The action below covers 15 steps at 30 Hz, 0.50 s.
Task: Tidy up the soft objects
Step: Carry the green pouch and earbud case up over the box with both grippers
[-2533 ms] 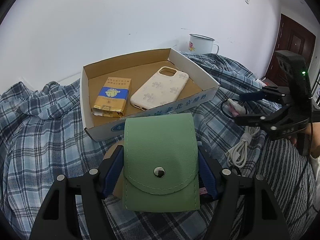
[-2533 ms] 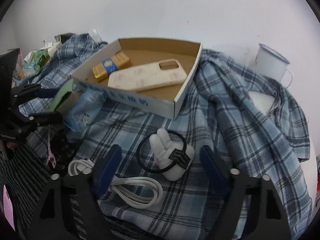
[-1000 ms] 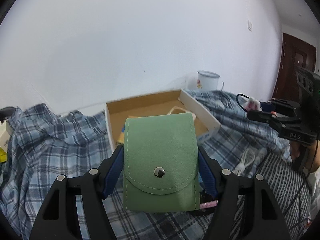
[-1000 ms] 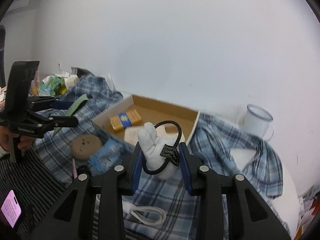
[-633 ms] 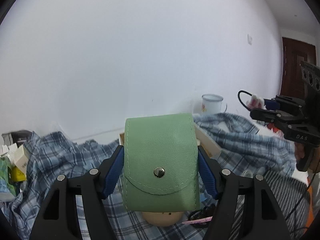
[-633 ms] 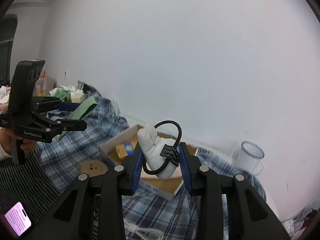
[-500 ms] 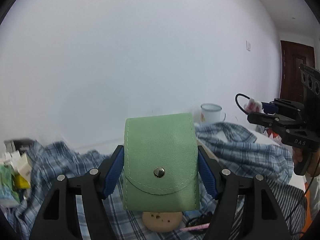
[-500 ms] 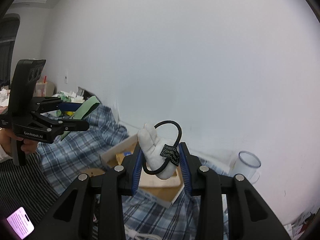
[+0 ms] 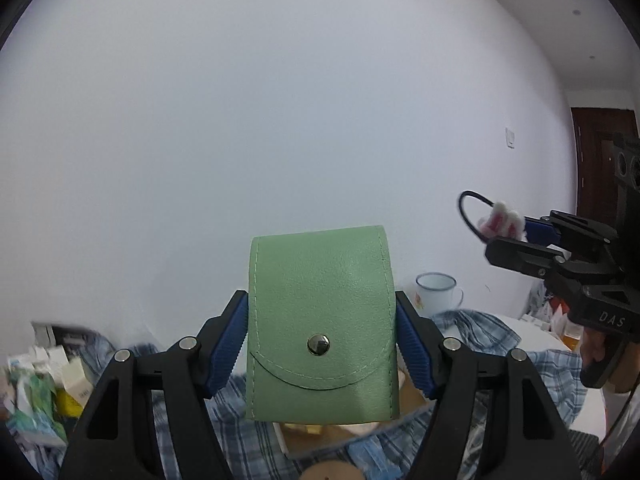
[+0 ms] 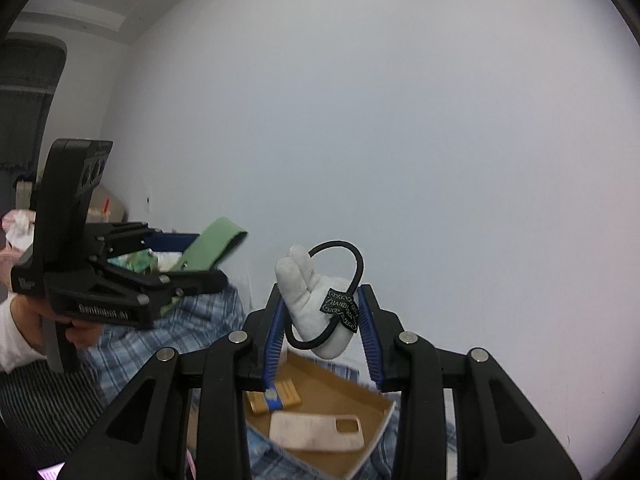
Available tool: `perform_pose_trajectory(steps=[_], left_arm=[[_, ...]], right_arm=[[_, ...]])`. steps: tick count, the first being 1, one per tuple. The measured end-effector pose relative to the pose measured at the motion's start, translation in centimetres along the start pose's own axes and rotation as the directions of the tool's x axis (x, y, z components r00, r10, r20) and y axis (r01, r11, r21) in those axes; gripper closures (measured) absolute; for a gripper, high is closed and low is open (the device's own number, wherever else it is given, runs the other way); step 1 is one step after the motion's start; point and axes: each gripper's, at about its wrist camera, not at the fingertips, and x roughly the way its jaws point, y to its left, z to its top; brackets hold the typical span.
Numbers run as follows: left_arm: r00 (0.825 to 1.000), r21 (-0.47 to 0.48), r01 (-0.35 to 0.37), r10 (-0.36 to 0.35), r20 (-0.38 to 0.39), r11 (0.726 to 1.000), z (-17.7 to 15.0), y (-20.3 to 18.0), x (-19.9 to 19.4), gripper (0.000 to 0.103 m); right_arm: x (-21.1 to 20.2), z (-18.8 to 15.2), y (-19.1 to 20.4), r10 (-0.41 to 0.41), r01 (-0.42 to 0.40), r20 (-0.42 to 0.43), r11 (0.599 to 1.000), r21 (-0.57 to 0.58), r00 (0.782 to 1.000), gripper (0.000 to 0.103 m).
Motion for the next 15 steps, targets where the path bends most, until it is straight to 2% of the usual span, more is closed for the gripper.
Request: perform_pose_trajectory(steps=[9, 15], left_arm=[[0.994, -0.006, -0.016, 0.016, 0.109, 1.0, 3.7, -0.5, -0.6, 0.031], [0.995, -0.013, 0.0, 0.002, 0.103, 1.0, 4.6, -0.4, 1.2, 0.031]], right_arm=[[0.5, 1.9, -0.6, -0.007, 0.006, 0.068, 1.0, 0.014, 0.998, 0.069], [1.1, 3.0, -1.3, -0.008, 0.003, 0.102, 0.999, 0.046, 0.995, 0.069]])
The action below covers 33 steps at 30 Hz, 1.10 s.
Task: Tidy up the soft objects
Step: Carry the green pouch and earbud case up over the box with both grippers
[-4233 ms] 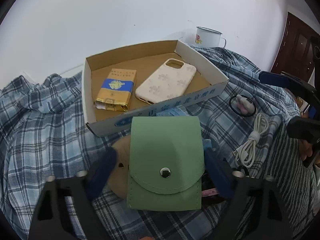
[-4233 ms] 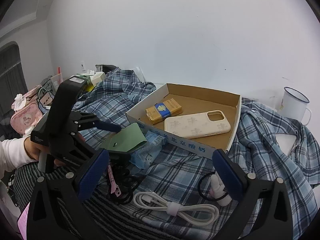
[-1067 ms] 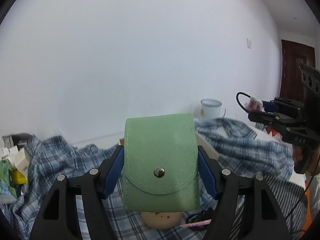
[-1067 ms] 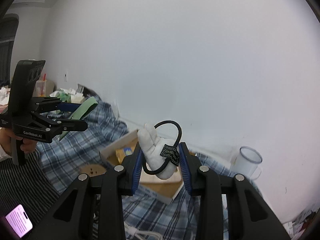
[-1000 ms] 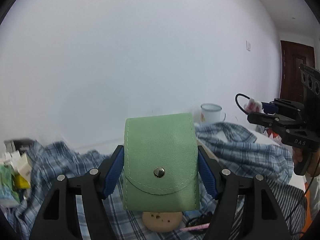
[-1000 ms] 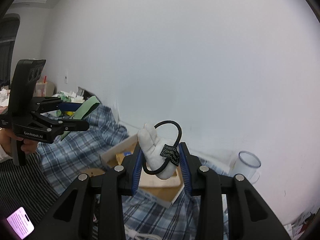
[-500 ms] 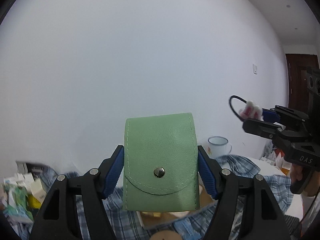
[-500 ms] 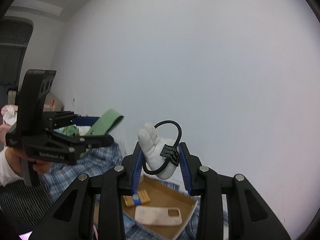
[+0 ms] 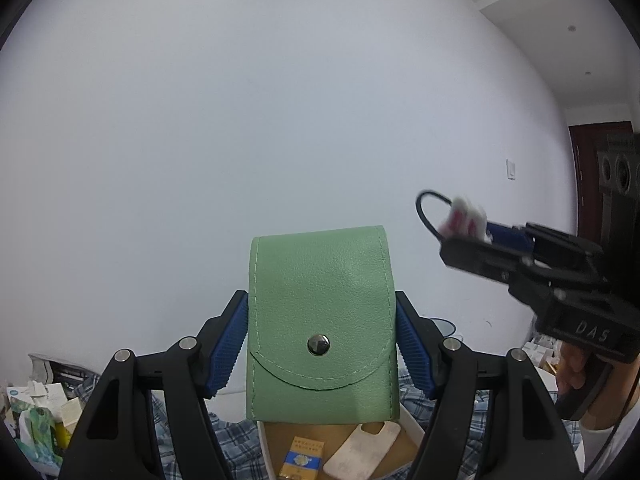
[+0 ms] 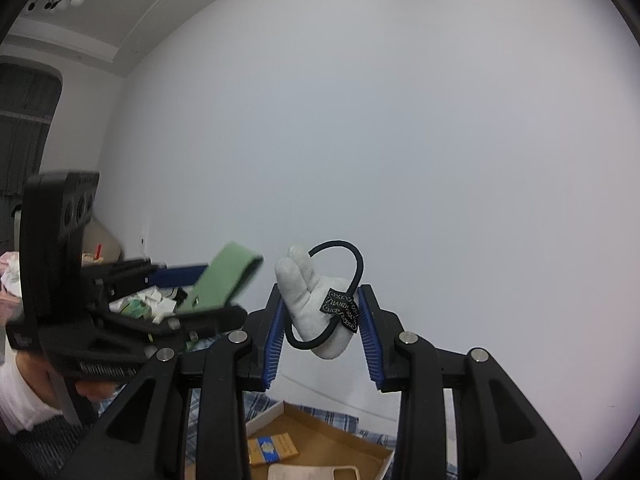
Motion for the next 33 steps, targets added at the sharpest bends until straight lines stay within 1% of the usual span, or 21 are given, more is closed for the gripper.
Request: perform_pose_trajectory(steps=[5, 8, 12, 13, 15, 19, 21, 22, 26, 29, 33], left_arm=[[1.0, -0.019, -0.01, 0.009, -0.024, 1.0, -0.9, 0.6, 1.9, 0.031], [0.998, -0.028, -0.018, 0.017, -0.055, 0.999, -2.1, 1.9, 2.8, 0.031], [0.996, -0.039, -0.029, 0.025, -0.09, 0.999, -3.6, 3.1, 4.1, 0.031], [0.995, -0.032, -0.033, 0.03, -0.1, 0.999, -4.0, 3.3, 4.5, 0.031], [0.993, -0.021, -0.047, 0.044, -0.113, 0.999, -4.7, 3.7, 5.0, 0.031], [0.987, -0.041, -0.051, 0.044, -0.153, 0.998, -6.0, 4.4, 6.4, 0.031], [0.983, -0.046, -0.055, 0.046, -0.175, 0.997, -6.7, 4.8, 7.1, 0.031], [0.982, -0.047, -0.058, 0.048, -0.18, 0.997, -6.9, 5.0, 7.5, 0.031], [0.974, -0.05, -0.072, 0.06, -0.217, 0.996, -8.4, 5.9, 8.8, 0.031], [0.966, -0.054, -0.07, 0.054, -0.252, 0.996, -9.2, 6.1, 10.1, 0.031], [0.954, -0.028, -0.073, 0.062, -0.293, 0.997, -10.9, 5.7, 11.6, 0.031]], right_arm=[[0.7, -0.8, -0.5, 0.013, -0.013, 0.012, 0.999, 0.034, 1.0, 0.069], [1.1, -2.4, -0.9, 0.008, -0.008, -0.001, 0.999, 0.034, 1.0, 0.069], [2.5, -3.8, -2.1, 0.025, -0.023, -0.016, 0.996, 0.09, 1.0, 0.069], [3.1, -4.1, -2.1, 0.025, -0.023, -0.021, 0.995, 0.094, 0.999, 0.069], [2.9, -4.4, -2.0, 0.016, -0.013, -0.027, 0.995, 0.102, 1.0, 0.069], [4.4, -5.8, -1.8, 0.006, -0.002, -0.03, 0.992, 0.129, 1.0, 0.069], [5.0, -6.7, -2.0, 0.021, -0.015, -0.038, 0.987, 0.158, 0.999, 0.069], [6.0, -5.9, -1.5, 0.032, -0.024, -0.046, 0.986, 0.166, 0.998, 0.069], [7.5, -7.3, -1.5, 0.045, -0.027, -0.095, 0.983, 0.183, 0.994, 0.069], [8.9, -8.3, -1.2, 0.062, -0.034, -0.132, 0.979, 0.199, 0.989, 0.068], [10.6, -9.5, -1.3, 0.079, -0.038, -0.184, 0.975, 0.219, 0.98, 0.068]])
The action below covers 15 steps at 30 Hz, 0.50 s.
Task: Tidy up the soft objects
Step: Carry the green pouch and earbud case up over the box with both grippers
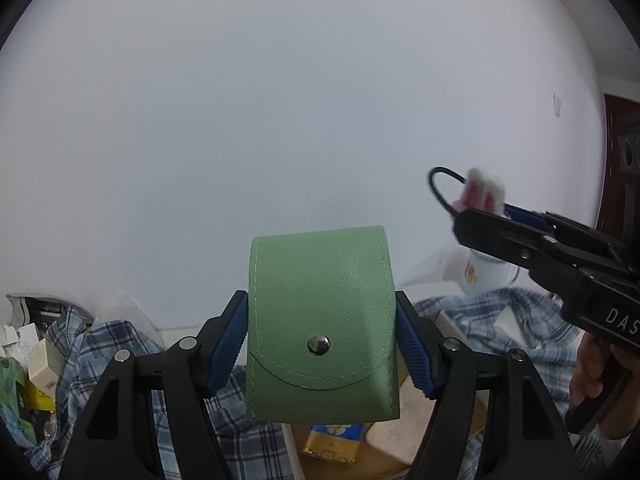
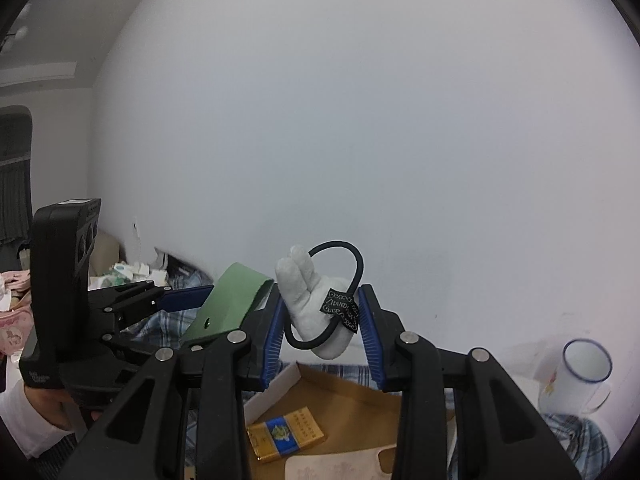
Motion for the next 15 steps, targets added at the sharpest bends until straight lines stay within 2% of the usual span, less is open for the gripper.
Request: perform_pose_trajectory(steps=[12, 15], left_arm=[[0.991, 0.009, 0.033, -0.032, -0.13, 0.999, -2.9, -1.5, 4.4, 0.031], [0.986, 0.011, 0.04, -0.037, -0.161, 0.999, -3.5, -1.5, 5.6, 0.031]], right_arm=[[3.3, -2.4, -4.2, 0.023, -0.008, -0.112, 0.992, 0.128, 0.993, 0.068], [4.6, -3.6, -5.9, 0.162, -0.117, -0.129, 0.946, 0.302, 0.978, 0.068]])
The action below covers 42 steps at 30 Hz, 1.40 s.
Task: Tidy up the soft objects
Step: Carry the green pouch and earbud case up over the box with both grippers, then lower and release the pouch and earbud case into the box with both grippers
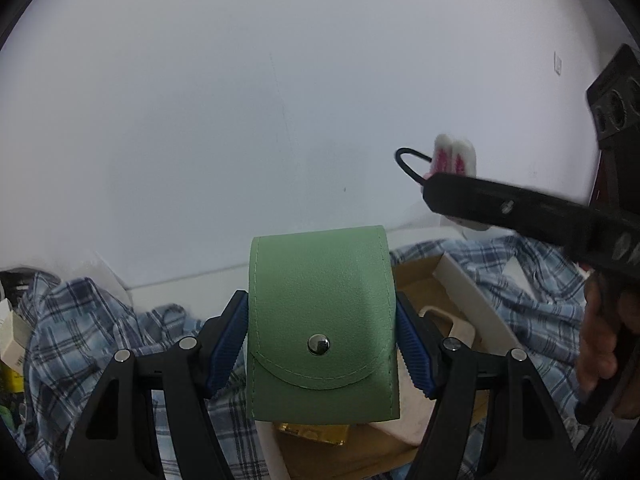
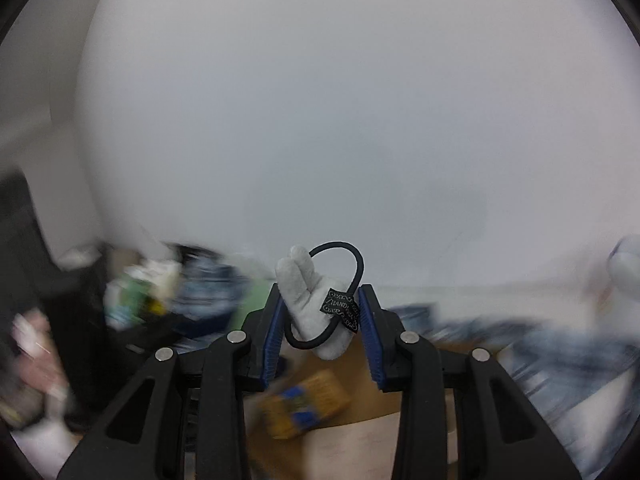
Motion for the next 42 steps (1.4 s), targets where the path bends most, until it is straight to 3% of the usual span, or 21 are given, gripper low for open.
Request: perform_pose_trajectory(steps=[8, 12, 16, 24, 27, 29, 31, 37, 42], left_arm=[[0.997, -0.037, 0.04, -0.043, -0.072, 0.998, -1.2, 0.2, 1.9, 0.031], [0.994, -0.032, 0.049, -0.052, -0.1, 0.998, -1.7, -0.2, 2.9, 0.031], [0.985, -0.065, 0.076, -0.085, -0.148, 0.995, -2.3, -0.2, 3.8, 0.031], [0.978, -0.044, 0.055, -0.062, -0.198, 0.998, -2.8, -0.7, 4.8, 0.031], [0.979, -0.038, 0.038, -0.045, -0.201, 0.999, -2.8, -0.8, 5.1, 0.026], [0.979, -0.027, 0.023, -0.028, -0.202, 0.999, -2.8, -1.0, 5.4, 0.0], [0.982, -0.02, 0.015, -0.018, -0.186, 1.0, -2.9, -1.2, 5.4, 0.0], [0.981, -0.06, 0.0, -0.011, -0.192, 0.998, -2.7, -0.3, 5.6, 0.0], [0.979, -0.061, -0.02, 0.007, -0.204, 0.998, -2.7, 0.2, 5.6, 0.0]], right_arm=[[4.6, -2.3, -1.0, -0.027, 0.032, -0.109, 0.999, 0.041, 0.994, 0.068], [5.0, -3.4, -2.7, -0.058, 0.068, -0.172, 0.996, 0.053, 0.983, 0.068], [5.7, -4.0, -3.2, -0.064, 0.078, -0.203, 0.995, 0.065, 0.977, 0.067], [6.6, -4.5, -3.0, -0.105, 0.116, -0.238, 0.993, 0.03, 0.966, 0.067], [6.6, -4.6, -2.9, -0.12, 0.129, -0.24, 0.991, 0.02, 0.963, 0.057], [6.7, -4.8, -3.0, -0.137, 0.147, -0.245, 0.989, 0.023, 0.96, 0.018], [6.7, -4.9, -3.2, -0.159, 0.172, -0.245, 0.985, 0.029, 0.956, 0.005], [7.0, -5.1, -3.2, -0.217, 0.224, -0.255, 0.975, -0.001, 0.942, 0.001], [7.4, -5.4, -2.8, -0.195, 0.202, -0.268, 0.979, -0.002, 0.943, 0.001]])
